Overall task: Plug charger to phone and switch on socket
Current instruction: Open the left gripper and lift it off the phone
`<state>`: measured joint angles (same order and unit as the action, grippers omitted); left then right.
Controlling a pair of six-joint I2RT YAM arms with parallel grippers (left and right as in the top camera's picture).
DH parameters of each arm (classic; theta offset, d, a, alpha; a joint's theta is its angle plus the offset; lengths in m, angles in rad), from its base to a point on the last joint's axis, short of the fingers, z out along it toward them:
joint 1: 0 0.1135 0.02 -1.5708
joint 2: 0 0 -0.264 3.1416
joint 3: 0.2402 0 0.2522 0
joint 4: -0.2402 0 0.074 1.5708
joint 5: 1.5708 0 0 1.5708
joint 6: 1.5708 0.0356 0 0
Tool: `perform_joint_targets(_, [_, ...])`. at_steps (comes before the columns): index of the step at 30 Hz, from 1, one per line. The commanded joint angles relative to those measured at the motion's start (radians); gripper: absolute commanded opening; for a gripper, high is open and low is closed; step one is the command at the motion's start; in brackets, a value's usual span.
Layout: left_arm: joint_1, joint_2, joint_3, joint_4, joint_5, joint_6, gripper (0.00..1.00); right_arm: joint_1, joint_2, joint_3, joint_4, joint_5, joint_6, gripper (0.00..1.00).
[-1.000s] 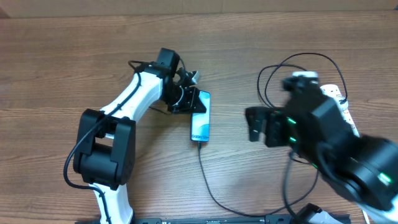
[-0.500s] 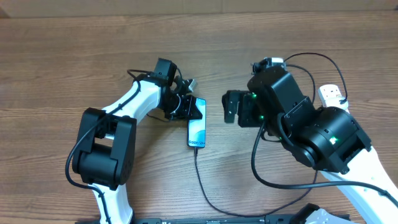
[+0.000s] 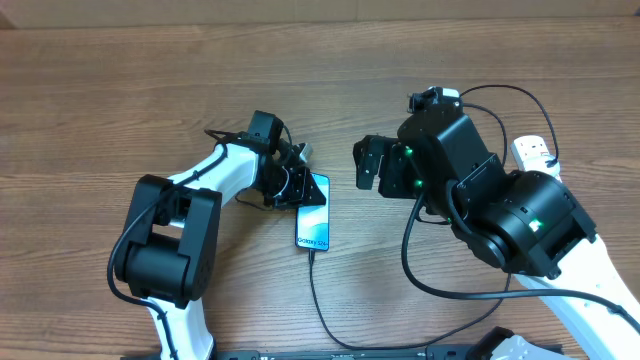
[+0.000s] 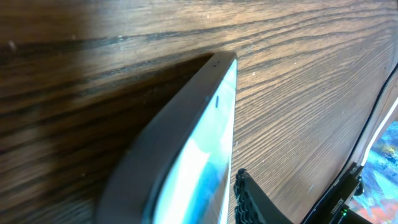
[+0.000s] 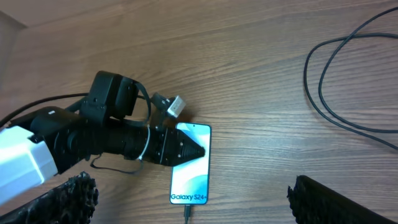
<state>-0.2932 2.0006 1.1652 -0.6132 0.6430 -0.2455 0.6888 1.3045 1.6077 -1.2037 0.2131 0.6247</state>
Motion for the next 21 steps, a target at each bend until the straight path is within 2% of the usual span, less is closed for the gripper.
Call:
perform_joint_targets(1, [-0.001,0.002,-0.03,-0.016,-0.129,-0.006,0.27,0.001,0.003,-0.003,0.009,0.002,0.008,1.0])
perform_joint_targets(6, [-0.001,0.002,-0.03,-0.037,-0.23,-0.006,0.35,0.001,0.003,-0.003,0.019,0.002,0.009,1.0])
perform_joint_targets(9, [-0.001,0.002,-0.03,-0.04,-0.297,-0.006,0.35,0.001,0.003,-0.003,0.034,0.002,0.009,1.0])
perform_joint_targets(18, [-0.001,0.002,-0.03,-0.018,-0.339,-0.006,0.39,0.001,0.015,-0.003,0.168,0.002,0.008,1.0])
perform_joint_targets(21, [-0.001,0.002,-0.03,-0.021,-0.339,-0.025,0.36,0.001,0.018,-0.003,0.209,0.002,0.008,1.0])
